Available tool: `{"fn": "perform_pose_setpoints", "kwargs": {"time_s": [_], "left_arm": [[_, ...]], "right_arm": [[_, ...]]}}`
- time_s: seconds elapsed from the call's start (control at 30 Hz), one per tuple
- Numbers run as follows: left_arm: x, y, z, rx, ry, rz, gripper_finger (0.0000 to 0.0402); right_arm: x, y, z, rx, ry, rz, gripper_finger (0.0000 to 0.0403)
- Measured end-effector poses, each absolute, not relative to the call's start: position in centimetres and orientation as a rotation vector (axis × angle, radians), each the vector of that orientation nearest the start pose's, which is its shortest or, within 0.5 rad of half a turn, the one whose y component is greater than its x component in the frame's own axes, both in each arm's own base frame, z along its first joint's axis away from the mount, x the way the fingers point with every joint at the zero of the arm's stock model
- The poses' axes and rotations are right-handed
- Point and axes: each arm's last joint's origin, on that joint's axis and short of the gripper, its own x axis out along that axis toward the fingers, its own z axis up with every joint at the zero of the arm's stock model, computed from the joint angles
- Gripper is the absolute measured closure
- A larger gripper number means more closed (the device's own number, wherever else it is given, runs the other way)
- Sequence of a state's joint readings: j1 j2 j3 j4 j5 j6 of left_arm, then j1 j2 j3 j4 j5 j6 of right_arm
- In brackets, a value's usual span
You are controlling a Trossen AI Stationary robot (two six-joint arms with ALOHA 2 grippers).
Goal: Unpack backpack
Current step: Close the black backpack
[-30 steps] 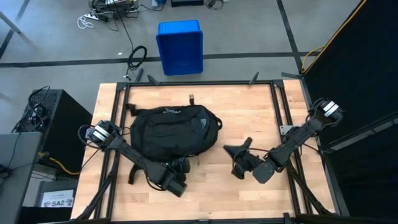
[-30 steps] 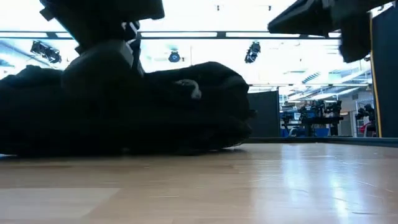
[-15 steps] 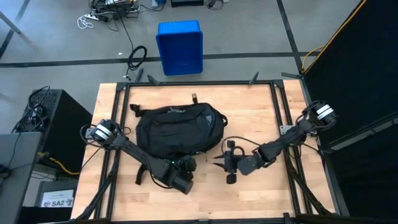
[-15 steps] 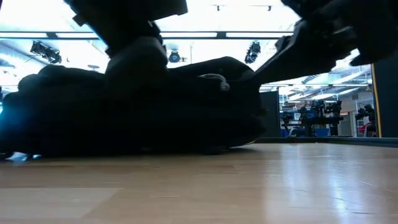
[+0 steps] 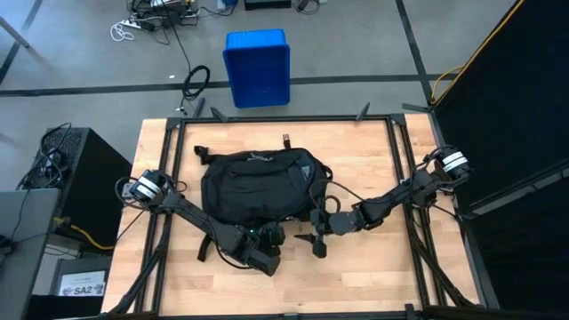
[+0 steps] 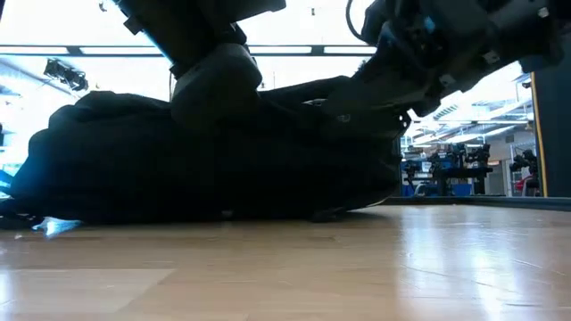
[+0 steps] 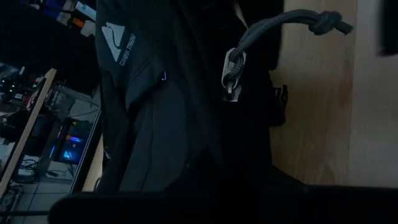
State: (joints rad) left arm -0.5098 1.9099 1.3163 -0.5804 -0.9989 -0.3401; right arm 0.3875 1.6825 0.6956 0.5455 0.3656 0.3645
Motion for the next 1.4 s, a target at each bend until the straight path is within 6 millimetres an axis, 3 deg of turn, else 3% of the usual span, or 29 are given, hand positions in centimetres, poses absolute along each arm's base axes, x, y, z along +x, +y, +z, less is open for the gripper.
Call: {"fn": "perform_pose_setpoints", "kwargs": {"time_s": [0.13,0.3,0.37,0.47,0.63,0.83,0.97,1.1,1.27,1.4], "left_arm": [[34.1,-16.3,18.8,0.486,0.775,0.542,0.0391],[34.1,-16.3,18.8,0.521,0.802,0.511,0.0370],[34.0,-16.2,18.9,0.535,0.818,0.505,0.0351],[33.9,-16.5,20.0,0.548,0.835,0.501,0.0313],[34.2,-18.0,23.6,0.495,0.789,0.495,0.0254],[33.7,-21.2,25.8,0.418,0.691,0.402,0.0223],[33.8,-22.9,24.6,0.360,0.690,0.323,0.0224],[34.2,-23.5,22.1,0.364,0.737,0.331,0.0224],[35.0,-22.9,20.2,0.377,0.765,0.389,0.0224],[35.1,-22.5,20.2,0.385,0.733,0.456,0.0224]], "right_arm": [[30.1,11.0,15.4,0.179,0.409,-0.051,0.0224],[30.0,11.1,15.3,0.150,0.427,-0.021,0.0363],[30.0,11.1,15.3,0.145,0.431,-0.013,0.0389],[30.0,11.1,15.3,0.149,0.431,-0.014,0.0393],[30.2,10.8,15.3,0.152,0.424,-0.020,0.0399],[30.3,10.6,15.4,0.135,0.410,-0.023,0.0401],[30.3,10.6,15.5,0.115,0.409,-0.019,0.0401],[30.4,10.6,15.7,0.109,0.385,-0.012,0.0402],[30.3,11.2,15.8,0.119,0.382,0.033,0.0402],[29.9,12.1,15.7,0.119,0.386,0.064,0.0402]]}}
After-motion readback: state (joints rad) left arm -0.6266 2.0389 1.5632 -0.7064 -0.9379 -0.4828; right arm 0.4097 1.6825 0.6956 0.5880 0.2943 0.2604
